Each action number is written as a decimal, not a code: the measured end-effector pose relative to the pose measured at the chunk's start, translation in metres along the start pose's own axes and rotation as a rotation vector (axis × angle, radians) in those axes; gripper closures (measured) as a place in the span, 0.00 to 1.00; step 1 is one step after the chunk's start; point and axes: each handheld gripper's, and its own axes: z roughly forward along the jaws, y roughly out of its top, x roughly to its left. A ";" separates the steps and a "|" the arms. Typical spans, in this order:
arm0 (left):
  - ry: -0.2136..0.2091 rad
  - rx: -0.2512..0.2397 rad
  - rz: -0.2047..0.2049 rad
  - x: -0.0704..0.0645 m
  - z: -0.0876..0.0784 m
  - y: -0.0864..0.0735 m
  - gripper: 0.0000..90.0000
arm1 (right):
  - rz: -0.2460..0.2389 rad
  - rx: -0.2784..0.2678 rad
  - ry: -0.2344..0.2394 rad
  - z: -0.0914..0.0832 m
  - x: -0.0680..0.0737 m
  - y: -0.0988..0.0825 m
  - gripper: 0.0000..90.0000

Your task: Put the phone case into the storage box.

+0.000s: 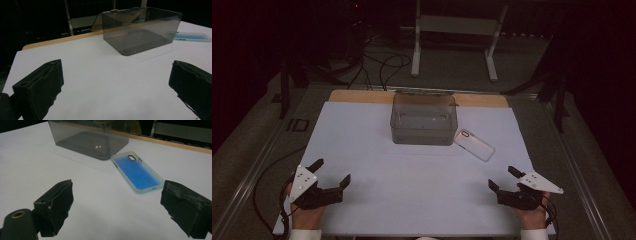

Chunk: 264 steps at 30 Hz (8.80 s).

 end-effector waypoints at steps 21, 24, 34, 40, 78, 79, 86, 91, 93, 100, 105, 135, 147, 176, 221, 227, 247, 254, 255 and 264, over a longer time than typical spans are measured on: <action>0.021 0.021 -0.004 -0.001 0.008 -0.007 0.01 | 0.011 0.010 0.008 0.004 0.000 0.004 0.12; 0.031 0.017 -0.006 -0.001 0.007 -0.006 0.00 | 0.009 0.004 0.012 0.004 0.001 0.008 0.11; 0.037 0.018 -0.003 -0.003 0.008 -0.006 0.00 | 0.002 0.007 0.009 0.006 0.004 0.019 0.10; 0.036 0.017 0.001 -0.004 0.009 -0.006 0.00 | 0.006 0.020 0.012 0.008 0.002 0.023 0.10; 0.028 0.025 0.011 -0.010 0.012 -0.007 0.00 | -0.001 0.089 -0.047 0.033 -0.003 0.066 0.10; 0.029 0.026 0.013 -0.010 0.012 -0.007 0.00 | -0.002 0.090 -0.051 0.033 -0.003 0.067 0.10; 0.032 0.027 0.016 -0.011 0.012 -0.007 0.00 | 0.026 0.114 -0.072 0.040 -0.004 0.073 0.10; 0.036 0.024 0.018 -0.011 0.012 -0.007 0.00 | 0.038 0.116 -0.079 0.045 -0.005 0.074 0.10; 0.037 0.026 0.019 -0.011 0.012 -0.007 0.00 | 0.041 0.119 -0.085 0.046 -0.005 0.075 0.10; 0.037 0.026 0.020 -0.011 0.012 -0.006 0.00 | 0.055 0.122 -0.120 0.049 -0.006 0.082 0.10; 0.038 0.025 0.019 -0.011 0.012 -0.006 0.00 | 0.052 0.127 -0.141 0.051 -0.007 0.090 0.10; 0.036 0.032 0.023 -0.011 0.013 -0.007 0.01 | 0.068 0.170 -0.204 0.079 -0.033 0.111 0.10; 0.035 0.034 0.019 -0.011 0.013 -0.007 0.00 | 0.088 0.224 -0.207 0.095 -0.048 0.105 0.11; 0.035 0.033 0.022 -0.011 0.013 -0.007 0.00 | 0.029 0.350 -0.151 0.136 -0.071 0.095 0.18; 0.033 0.035 0.024 -0.011 0.014 -0.007 0.00 | -0.016 0.649 -0.005 0.190 -0.099 0.067 0.83; 0.031 0.037 0.025 -0.011 0.014 -0.007 0.01 | -0.076 0.669 0.020 0.190 -0.095 0.068 0.93; 0.033 0.047 0.024 -0.012 0.016 -0.007 0.00 | -0.080 0.597 -0.065 0.157 -0.089 0.073 0.99; 0.042 0.054 0.019 -0.011 0.016 -0.007 0.00 | -0.105 0.539 -0.083 0.142 -0.083 0.080 0.99; 0.042 0.054 0.018 -0.011 0.016 -0.007 0.01 | -0.104 0.528 -0.083 0.139 -0.082 0.082 0.99; 0.040 0.063 0.017 -0.012 0.017 -0.007 0.00 | -0.119 0.461 -0.096 0.122 -0.072 0.095 0.99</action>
